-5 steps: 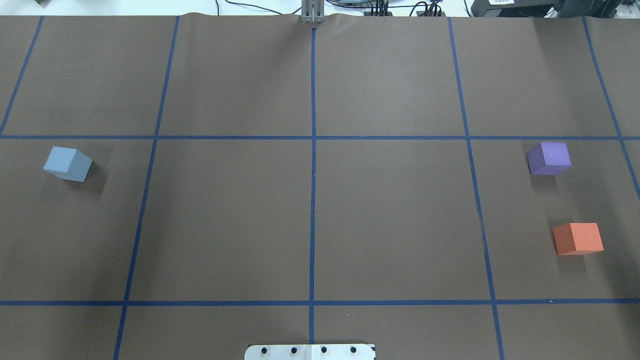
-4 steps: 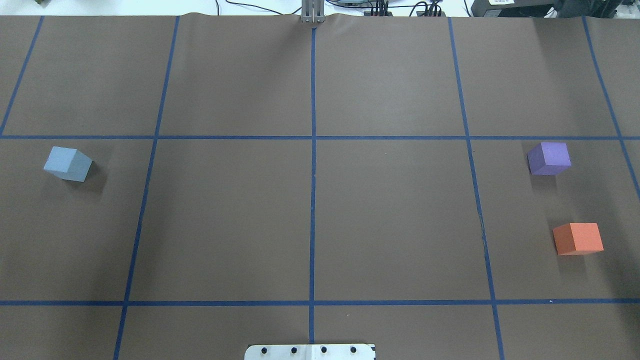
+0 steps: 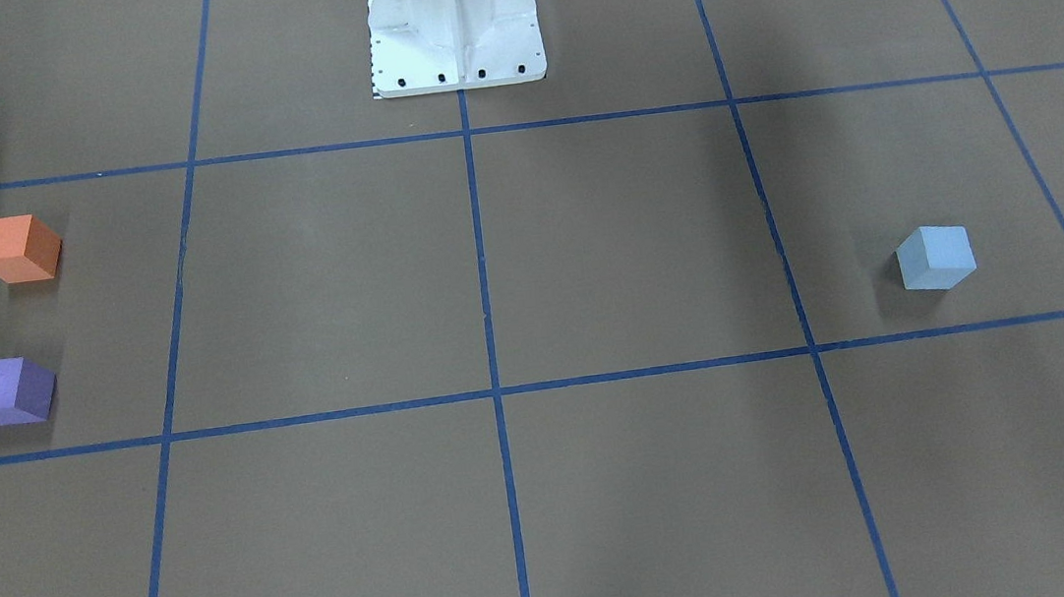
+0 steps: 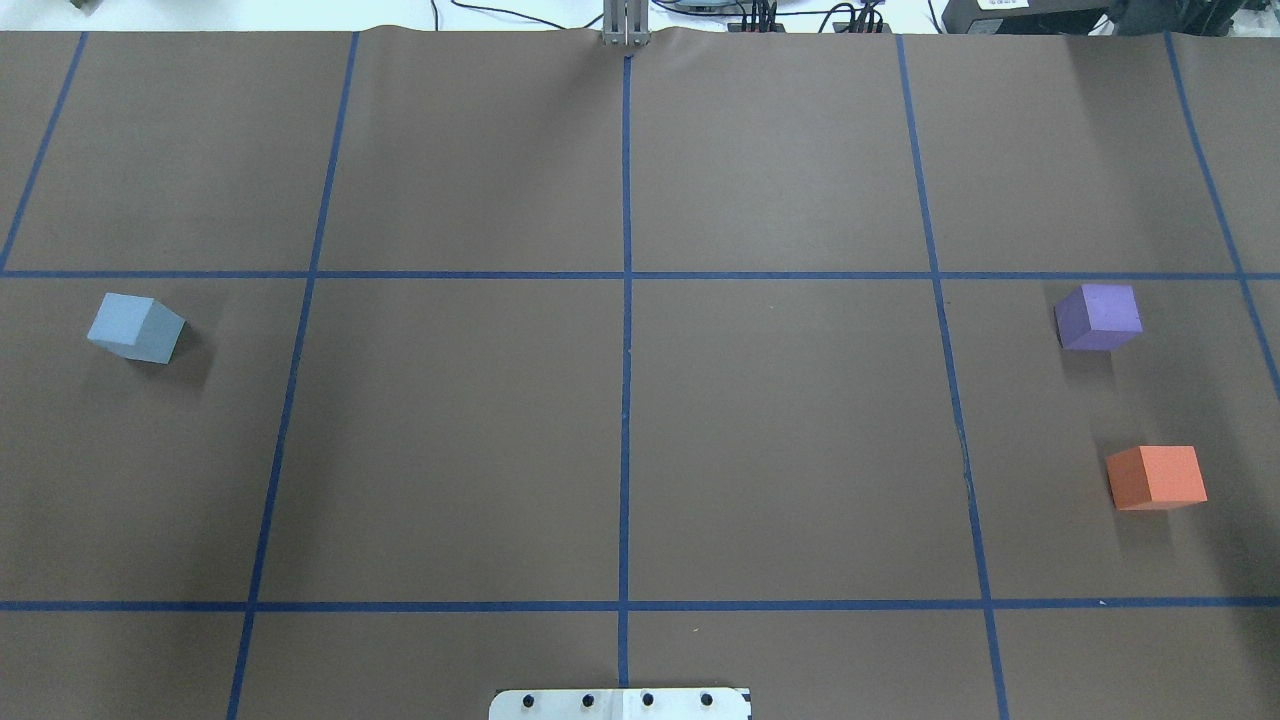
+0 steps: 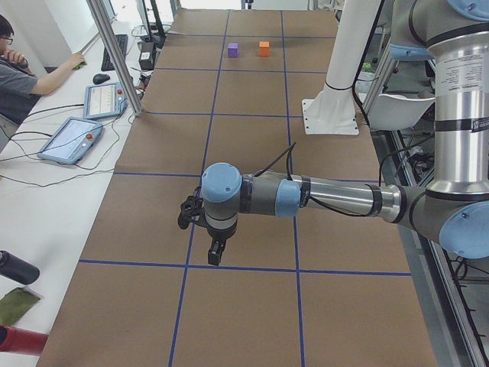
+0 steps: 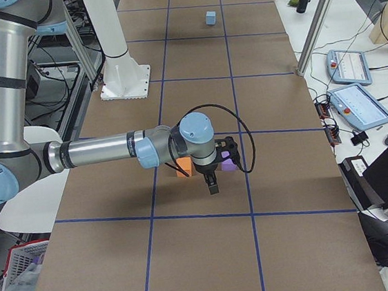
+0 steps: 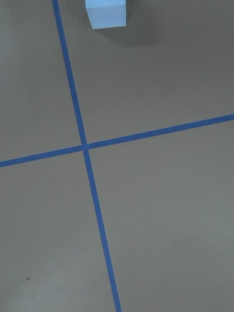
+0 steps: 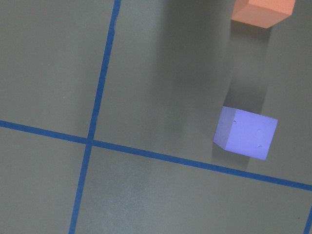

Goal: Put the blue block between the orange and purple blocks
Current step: 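Move the left gripper toward the light-blue cube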

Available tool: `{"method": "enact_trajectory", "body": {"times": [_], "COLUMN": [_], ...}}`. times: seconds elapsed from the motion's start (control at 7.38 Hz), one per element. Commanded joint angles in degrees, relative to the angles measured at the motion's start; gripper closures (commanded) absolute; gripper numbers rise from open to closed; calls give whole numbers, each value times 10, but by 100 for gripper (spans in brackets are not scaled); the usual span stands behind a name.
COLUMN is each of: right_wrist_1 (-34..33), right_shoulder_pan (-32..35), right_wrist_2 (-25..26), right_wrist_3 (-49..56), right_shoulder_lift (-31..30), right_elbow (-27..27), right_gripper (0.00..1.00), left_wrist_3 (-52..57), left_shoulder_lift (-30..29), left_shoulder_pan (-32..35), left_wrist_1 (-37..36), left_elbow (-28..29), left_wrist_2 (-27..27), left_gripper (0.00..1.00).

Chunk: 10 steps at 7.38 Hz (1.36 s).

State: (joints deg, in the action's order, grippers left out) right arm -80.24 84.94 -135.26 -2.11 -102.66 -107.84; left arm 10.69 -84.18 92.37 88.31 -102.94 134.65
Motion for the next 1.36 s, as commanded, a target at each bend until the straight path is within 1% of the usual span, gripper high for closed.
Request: {"method": "enact_trajectory", "body": {"times": [0.0, 0.14, 0.27, 0.41, 0.54, 0.68, 0.81, 0.95, 1.08, 1.22], "right_wrist_1": [1, 2, 1, 2, 2, 2, 2, 2, 2, 3], "right_shoulder_pan": [-13, -20, -27, -34, -38, -38, -39, -39, -39, -39], "right_wrist_2": [1, 1, 2, 3, 3, 3, 3, 3, 3, 3], "right_wrist_3": [-17, -38, -40, -47, -48, -48, -48, -48, -48, -47], "right_shoulder_lift": [3, 11, 14, 14, 15, 15, 15, 14, 14, 14], "right_elbow": [0, 0, 0, 0, 0, 0, 0, 0, 0, -1], "right_gripper": [0, 0, 0, 0, 0, 0, 0, 0, 0, 0], "left_wrist_3": [-34, -101, -140, -146, -152, -205, -259, -318, -363, -418], "left_shoulder_lift": [-42, -45, -45, -43, -44, -46, -48, -49, -49, -60], "left_shoulder_pan": [-5, -25, -54, -84, -152, -194, -216, -236, -257, -287], "left_wrist_1": [19, 44, 89, 132, 136, 139, 163, 208, 263, 306], "left_elbow": [17, 22, 24, 29, 35, 35, 37, 49, 74, 89], "left_wrist_2": [2, 3, 3, 3, 3, -1, -3, -4, -11, -34], "left_gripper": [0, 0, 0, 0, 0, 0, 0, 0, 0, 0]}}
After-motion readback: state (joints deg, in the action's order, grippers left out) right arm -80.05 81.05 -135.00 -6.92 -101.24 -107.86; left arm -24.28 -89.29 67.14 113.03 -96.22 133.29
